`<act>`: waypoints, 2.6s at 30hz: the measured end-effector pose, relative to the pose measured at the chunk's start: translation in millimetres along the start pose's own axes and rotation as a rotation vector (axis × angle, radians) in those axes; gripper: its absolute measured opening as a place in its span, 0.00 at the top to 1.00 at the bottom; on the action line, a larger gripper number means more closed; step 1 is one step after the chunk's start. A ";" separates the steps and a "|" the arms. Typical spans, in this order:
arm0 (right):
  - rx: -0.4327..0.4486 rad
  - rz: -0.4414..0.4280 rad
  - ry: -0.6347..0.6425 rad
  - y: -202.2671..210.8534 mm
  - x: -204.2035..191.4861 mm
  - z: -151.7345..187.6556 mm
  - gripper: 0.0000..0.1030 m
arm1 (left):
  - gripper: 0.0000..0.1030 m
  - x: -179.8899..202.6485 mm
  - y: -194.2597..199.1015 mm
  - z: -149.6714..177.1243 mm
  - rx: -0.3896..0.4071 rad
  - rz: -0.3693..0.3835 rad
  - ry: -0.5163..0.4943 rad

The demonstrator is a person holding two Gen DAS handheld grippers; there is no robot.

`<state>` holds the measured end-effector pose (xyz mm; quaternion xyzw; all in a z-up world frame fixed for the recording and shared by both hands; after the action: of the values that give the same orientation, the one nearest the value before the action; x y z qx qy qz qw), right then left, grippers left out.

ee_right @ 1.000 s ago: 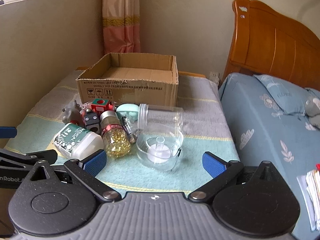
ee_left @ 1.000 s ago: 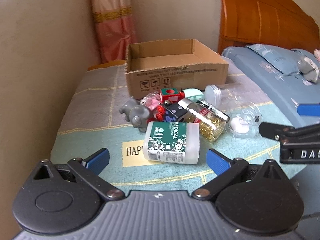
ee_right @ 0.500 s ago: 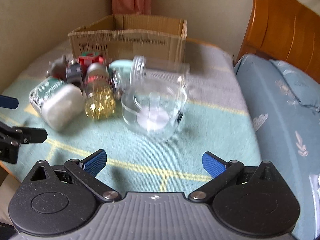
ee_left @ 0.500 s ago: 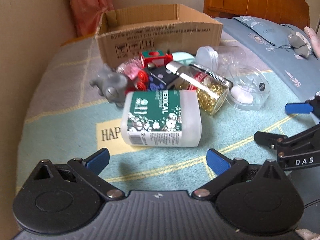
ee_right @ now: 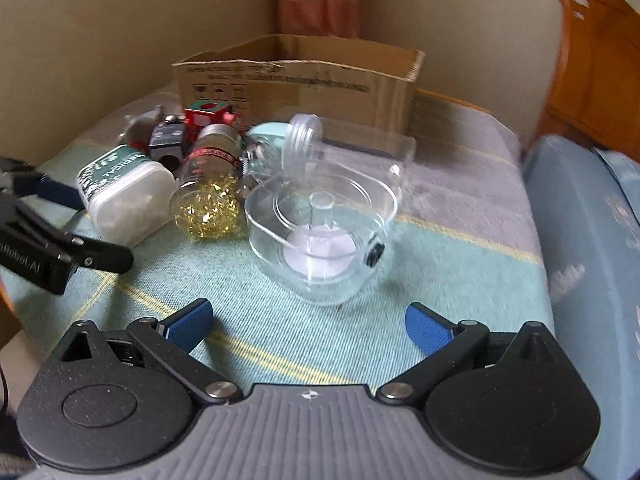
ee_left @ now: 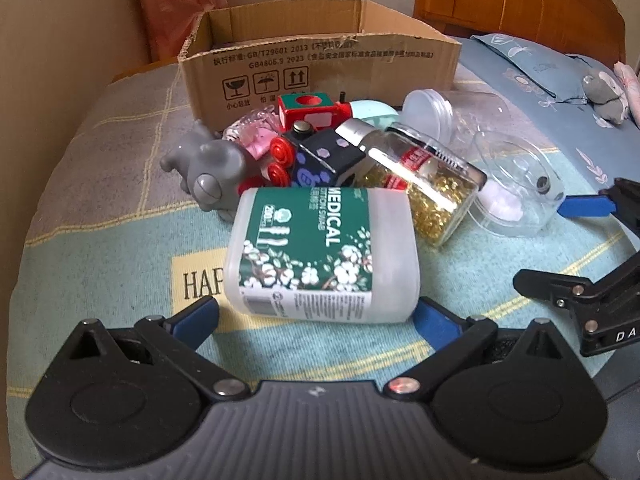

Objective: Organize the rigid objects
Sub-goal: 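Grasp the green-white swab tub with left tool while right tool grasps the clear cup, then carry swab tub and clear cup into the cardboard box and release both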

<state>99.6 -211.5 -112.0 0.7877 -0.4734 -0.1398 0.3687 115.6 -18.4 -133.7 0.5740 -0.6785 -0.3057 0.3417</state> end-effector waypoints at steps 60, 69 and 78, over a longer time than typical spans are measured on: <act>-0.045 -0.171 0.241 34.4 -14.5 -68.9 0.17 | 0.20 1.6 57.8 -58.3 0.020 0.101 -0.168; 0.060 -0.122 0.182 28.7 3.8 -135.7 0.17 | 0.20 4.2 53.5 -141.0 0.100 0.059 -0.186; 0.092 -0.067 0.108 -7.7 37.6 -194.1 0.17 | 0.20 -7.9 12.8 -217.3 0.122 -0.011 -0.142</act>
<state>234.3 -154.2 21.2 0.8257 -0.4319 -0.0874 0.3522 286.2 -13.5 1.7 0.5743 -0.7153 -0.3056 0.2554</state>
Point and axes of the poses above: each gripper's, at about its wrist camera, not at the fingertips, and y roughly against the way its jaws point, x to its right, z to its underside, the point moved 7 cm from there along -y, roughly the way its jaws point, and after that the axes turned 9 degrees about y, right-handed, at the moved point
